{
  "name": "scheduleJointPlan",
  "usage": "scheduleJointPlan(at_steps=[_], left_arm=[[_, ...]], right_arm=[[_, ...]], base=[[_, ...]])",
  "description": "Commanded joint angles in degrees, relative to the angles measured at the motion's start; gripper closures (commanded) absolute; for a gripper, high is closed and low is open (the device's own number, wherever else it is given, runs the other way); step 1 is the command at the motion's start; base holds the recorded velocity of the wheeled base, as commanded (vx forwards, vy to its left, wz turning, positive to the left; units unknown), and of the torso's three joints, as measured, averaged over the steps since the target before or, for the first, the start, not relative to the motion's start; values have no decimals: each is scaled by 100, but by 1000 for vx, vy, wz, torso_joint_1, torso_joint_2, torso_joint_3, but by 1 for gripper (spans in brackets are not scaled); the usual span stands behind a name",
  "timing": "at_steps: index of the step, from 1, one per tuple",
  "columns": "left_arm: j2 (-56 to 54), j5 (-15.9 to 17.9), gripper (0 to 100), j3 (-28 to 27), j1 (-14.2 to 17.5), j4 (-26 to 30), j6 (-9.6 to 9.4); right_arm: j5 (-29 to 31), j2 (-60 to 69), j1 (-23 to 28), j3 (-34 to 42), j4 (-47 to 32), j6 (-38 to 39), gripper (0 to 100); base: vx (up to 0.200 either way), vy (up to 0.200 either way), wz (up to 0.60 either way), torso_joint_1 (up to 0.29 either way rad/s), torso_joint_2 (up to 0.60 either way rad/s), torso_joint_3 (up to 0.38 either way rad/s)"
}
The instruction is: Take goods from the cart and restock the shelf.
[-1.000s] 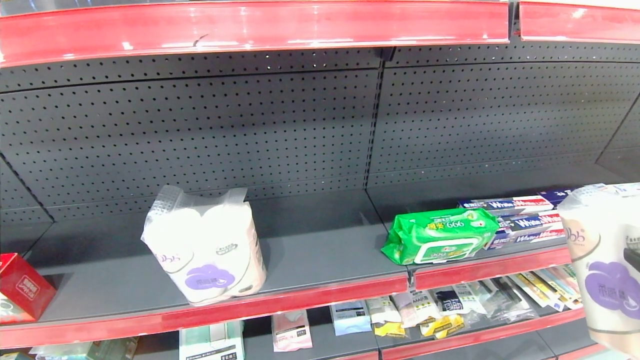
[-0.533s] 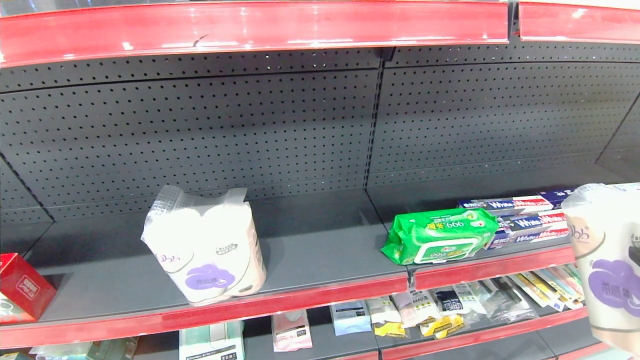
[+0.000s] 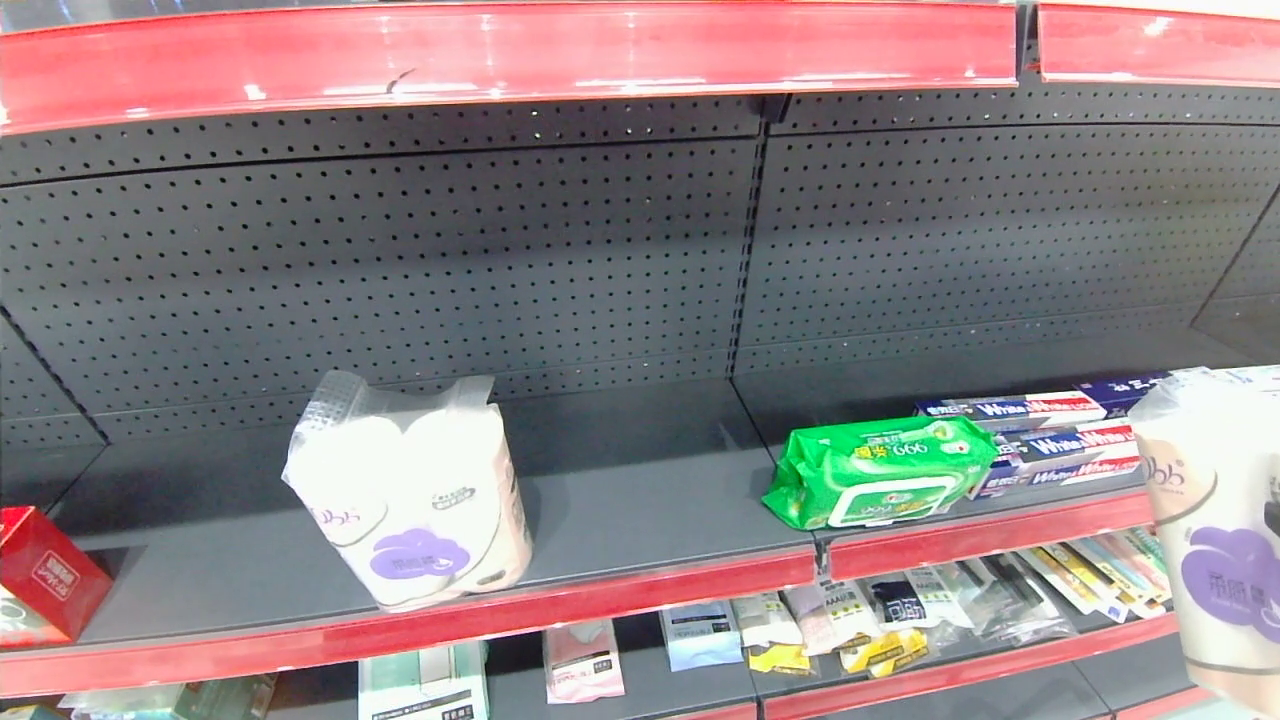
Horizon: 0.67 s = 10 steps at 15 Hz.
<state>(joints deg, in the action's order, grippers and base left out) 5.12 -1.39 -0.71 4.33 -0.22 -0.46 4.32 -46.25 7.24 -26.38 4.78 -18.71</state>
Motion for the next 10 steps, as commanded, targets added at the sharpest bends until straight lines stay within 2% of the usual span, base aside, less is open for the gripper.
scheduleJointPlan(at_steps=[1, 6, 9, 10], left_arm=[[33, -10, 0, 71, -2, 4, 11], [33, -10, 0, 71, -2, 4, 11], [33, -10, 0, 71, -2, 4, 2], [33, -10, 0, 71, -2, 4, 11]], right_arm=[[-1, 11, -12, 28, 6, -1, 100], [-1, 116, -12, 151, -21, -18, 100], [-1, 99, -39, 151, -12, -36, 100], [-1, 90, -39, 160, 6, -36, 100]], base=[[0, 0, 0, 0, 0, 0], [0, 0, 0, 0, 0, 0], [-200, 0, 0, 7, 7, 4], [0, 0, 0, 0, 0, 0]])
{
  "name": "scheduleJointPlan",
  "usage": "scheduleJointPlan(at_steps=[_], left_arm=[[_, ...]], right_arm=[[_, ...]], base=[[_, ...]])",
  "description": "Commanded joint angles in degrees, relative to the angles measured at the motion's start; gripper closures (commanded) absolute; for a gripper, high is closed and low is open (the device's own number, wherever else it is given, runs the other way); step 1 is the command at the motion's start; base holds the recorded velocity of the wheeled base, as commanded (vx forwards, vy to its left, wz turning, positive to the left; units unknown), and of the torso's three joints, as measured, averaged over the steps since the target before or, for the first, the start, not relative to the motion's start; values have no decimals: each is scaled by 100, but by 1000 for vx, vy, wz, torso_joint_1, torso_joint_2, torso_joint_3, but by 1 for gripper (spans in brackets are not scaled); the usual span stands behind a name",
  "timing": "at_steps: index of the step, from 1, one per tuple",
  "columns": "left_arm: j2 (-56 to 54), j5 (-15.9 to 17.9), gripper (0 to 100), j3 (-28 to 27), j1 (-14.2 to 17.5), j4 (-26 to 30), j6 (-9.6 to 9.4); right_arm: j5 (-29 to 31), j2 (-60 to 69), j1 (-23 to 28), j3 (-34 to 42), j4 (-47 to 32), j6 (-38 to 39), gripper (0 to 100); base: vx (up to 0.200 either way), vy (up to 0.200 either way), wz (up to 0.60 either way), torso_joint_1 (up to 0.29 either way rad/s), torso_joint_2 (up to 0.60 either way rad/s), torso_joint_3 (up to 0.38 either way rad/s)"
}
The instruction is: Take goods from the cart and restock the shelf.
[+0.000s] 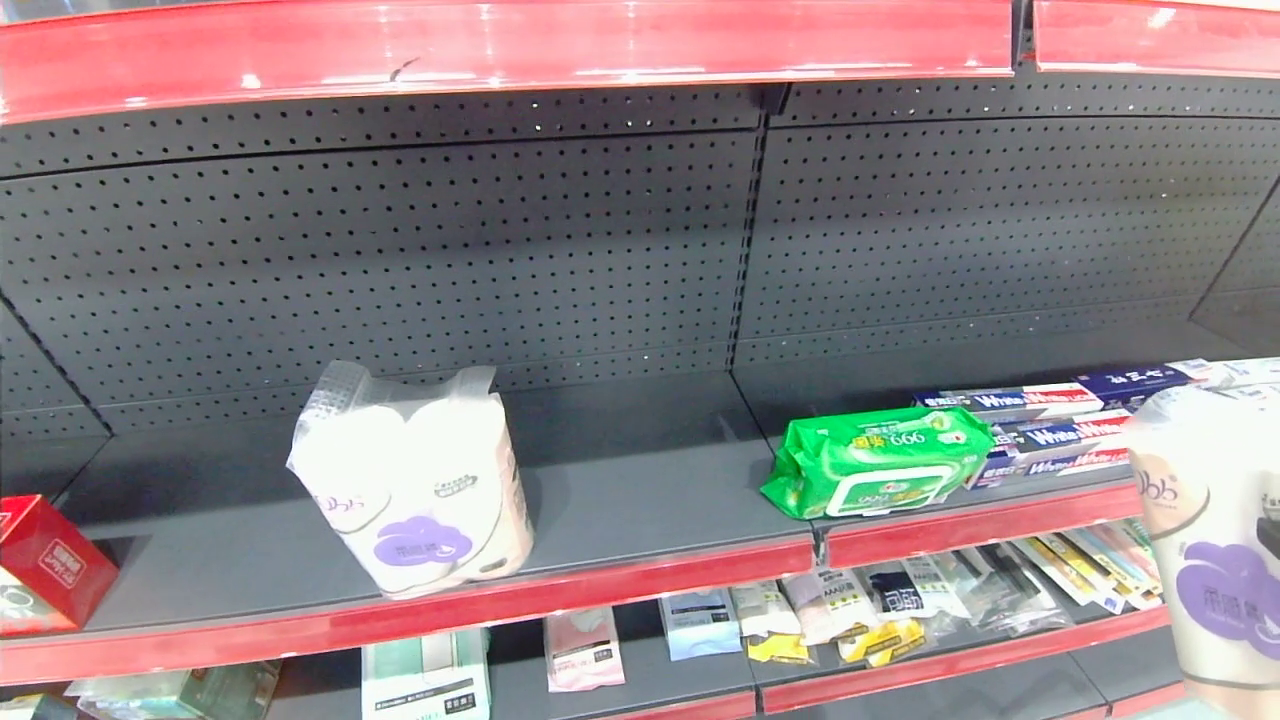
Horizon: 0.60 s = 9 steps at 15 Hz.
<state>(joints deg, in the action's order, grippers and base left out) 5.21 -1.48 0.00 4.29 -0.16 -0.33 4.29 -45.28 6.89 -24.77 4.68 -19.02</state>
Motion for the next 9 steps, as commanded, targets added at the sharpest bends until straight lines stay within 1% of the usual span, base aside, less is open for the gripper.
scheduleJointPlan(at_steps=[1, 9], left_arm=[[24, -2, 0, 0, 2, -2, -2], [24, -2, 0, 0, 2, -2, 7]], right_arm=[[2, 1, -3, -10, 15, -5, 100], [-7, 10, -100, -37, 24, -76, 100]], base=[[0, 0, 0, 0, 0, 0], [0, 0, 0, 0, 0, 0]])
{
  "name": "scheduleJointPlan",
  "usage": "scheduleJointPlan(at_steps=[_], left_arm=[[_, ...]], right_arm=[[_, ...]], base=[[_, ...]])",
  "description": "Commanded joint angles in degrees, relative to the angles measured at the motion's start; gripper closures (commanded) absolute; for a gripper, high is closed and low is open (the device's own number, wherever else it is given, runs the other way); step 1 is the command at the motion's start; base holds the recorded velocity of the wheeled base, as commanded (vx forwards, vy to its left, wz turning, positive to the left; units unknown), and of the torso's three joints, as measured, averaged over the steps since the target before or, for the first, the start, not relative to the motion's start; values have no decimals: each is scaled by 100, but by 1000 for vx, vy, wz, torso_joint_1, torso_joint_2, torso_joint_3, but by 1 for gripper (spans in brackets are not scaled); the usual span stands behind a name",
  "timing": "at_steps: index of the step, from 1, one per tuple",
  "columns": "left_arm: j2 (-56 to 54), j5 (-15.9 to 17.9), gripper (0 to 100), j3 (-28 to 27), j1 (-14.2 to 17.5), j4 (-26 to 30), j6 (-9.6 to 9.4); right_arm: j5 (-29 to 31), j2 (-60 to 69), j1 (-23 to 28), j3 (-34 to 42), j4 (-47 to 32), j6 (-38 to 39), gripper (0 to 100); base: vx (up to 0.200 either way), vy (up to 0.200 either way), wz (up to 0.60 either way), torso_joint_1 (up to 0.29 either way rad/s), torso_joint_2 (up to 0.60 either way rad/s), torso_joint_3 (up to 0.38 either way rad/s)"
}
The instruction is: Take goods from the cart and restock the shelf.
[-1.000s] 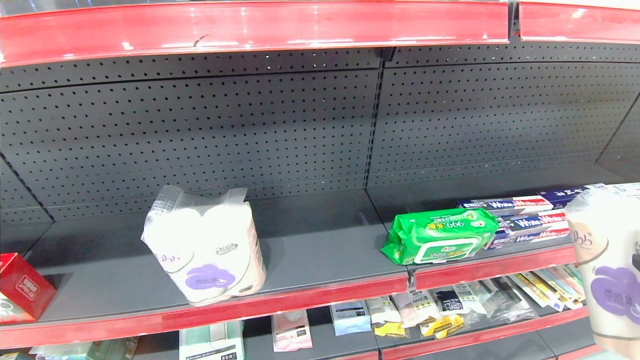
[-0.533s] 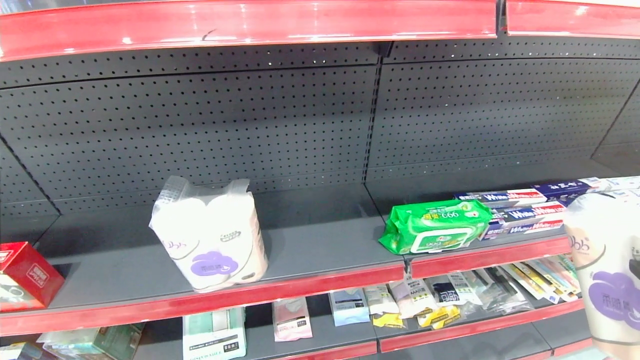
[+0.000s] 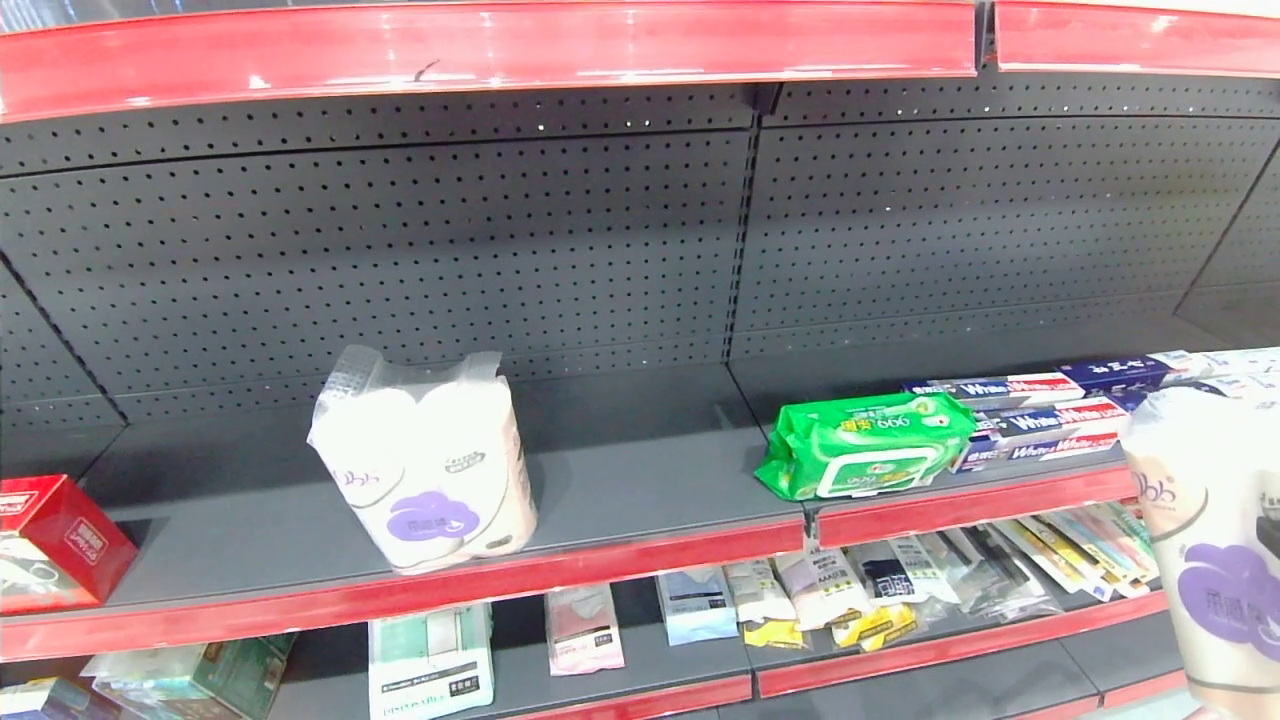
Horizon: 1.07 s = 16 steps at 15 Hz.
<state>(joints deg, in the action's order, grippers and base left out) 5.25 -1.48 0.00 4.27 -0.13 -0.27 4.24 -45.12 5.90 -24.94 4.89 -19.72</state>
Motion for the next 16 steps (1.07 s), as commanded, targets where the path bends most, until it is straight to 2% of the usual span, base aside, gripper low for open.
scheduleJointPlan(at_steps=[1, 10, 12, 15, 16], left_arm=[[20, -2, 0, 0, 4, -4, 0], [20, -2, 0, 0, 4, -4, 0], [20, -2, 0, 0, 4, -4, 0], [20, -2, 0, 0, 4, -4, 0], [20, -2, 0, 0, 4, -4, 0]], right_arm=[[-2, -15, -1, -55, 3, -5, 100], [-73, -67, -124, -336, 3, -14, 100], [-108, -67, -133, -477, 3, -102, 100], [-846, -226, -379, -951, 21, -75, 100], [-916, -647, -616, -1259, 91, -5, 100]], base=[[0, 0, 600, 2, 2, 2], [0, 0, 600, 4, 2, 3], [0, 0, 0, 0, 0, 0], [0, 0, 0, 0, 0, 0], [0, 0, 0, 0, 0, 0]])
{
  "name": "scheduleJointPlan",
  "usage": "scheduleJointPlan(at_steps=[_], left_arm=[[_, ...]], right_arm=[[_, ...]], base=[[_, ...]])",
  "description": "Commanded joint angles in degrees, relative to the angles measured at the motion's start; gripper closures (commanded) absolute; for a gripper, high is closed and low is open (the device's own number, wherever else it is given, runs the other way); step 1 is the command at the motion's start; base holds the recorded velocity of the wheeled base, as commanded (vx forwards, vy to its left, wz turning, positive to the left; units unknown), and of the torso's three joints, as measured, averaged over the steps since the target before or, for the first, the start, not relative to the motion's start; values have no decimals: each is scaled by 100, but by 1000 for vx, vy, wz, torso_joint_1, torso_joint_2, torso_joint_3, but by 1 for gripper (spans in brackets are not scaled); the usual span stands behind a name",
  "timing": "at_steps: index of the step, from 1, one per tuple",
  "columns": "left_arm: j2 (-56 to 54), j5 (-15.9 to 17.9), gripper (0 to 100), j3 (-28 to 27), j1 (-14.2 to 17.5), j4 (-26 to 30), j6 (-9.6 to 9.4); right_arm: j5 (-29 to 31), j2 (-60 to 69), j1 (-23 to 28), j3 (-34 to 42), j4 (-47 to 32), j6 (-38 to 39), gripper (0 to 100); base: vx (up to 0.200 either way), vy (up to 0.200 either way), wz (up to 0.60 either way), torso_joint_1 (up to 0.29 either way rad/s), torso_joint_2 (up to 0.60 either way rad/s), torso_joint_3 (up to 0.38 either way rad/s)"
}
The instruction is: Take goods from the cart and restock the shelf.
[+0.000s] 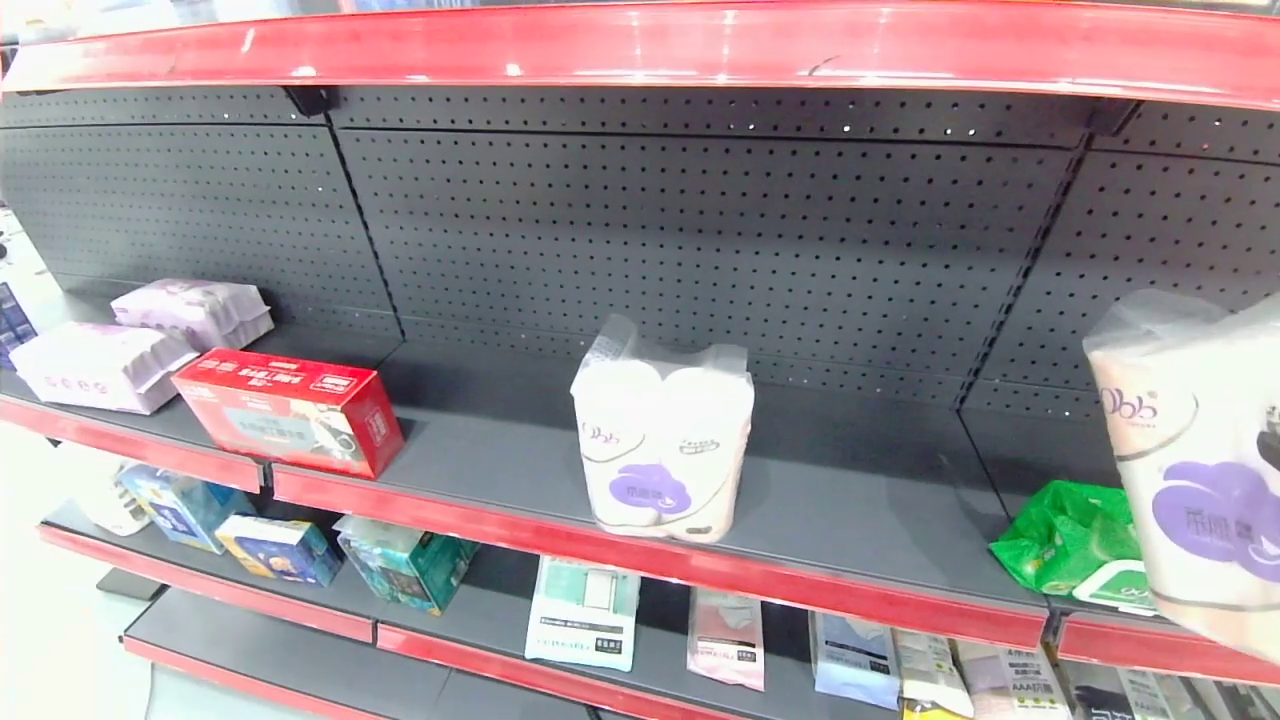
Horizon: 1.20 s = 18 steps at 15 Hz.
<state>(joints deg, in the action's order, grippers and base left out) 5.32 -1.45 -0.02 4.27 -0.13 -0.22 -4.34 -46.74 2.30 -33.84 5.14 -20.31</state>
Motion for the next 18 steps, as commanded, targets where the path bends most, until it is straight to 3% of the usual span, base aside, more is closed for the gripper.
scheduleJointPlan(at_steps=[1, 2, 4, 10, 12, 15, 18], left_arm=[[13, -4, 0, 2, 4, -4, 4], [13, -4, 0, 2, 4, -4, -13], [13, -4, 0, 2, 4, -4, -4], [13, -4, 0, 2, 4, -4, -4], [13, -4, 0, 2, 4, -4, -4], [13, -4, 0, 2, 4, -4, -4], [13, -4, 0, 2, 4, -4, -4]], right_arm=[[-58, -705, -433, -413, 224, 133, 100], [-49, -1320, -784, -369, 1059, 414, 100], [-58, -2015, -977, -219, 1867, 502, 100], [-524, -2937, -1241, -439, 2113, 1055, 100], [-920, -3693, -1215, -501, 3036, 1126, 100], [-1552, -4256, -1136, -589, 3318, 1178, 100], [-2203, -4959, -1057, -1177, 3608, 1275, 100]], base=[[0, 0, 0, 0, 0, 0], [0, 0, 0, 0, 0, 0], [0, 0, 0, 0, 0, 0], [0, 0, 0, 0, 0, 0], [0, 0, 0, 0, 0, 0], [0, 0, 0, 0, 0, 0], [0, 0, 0, 0, 0, 0]])
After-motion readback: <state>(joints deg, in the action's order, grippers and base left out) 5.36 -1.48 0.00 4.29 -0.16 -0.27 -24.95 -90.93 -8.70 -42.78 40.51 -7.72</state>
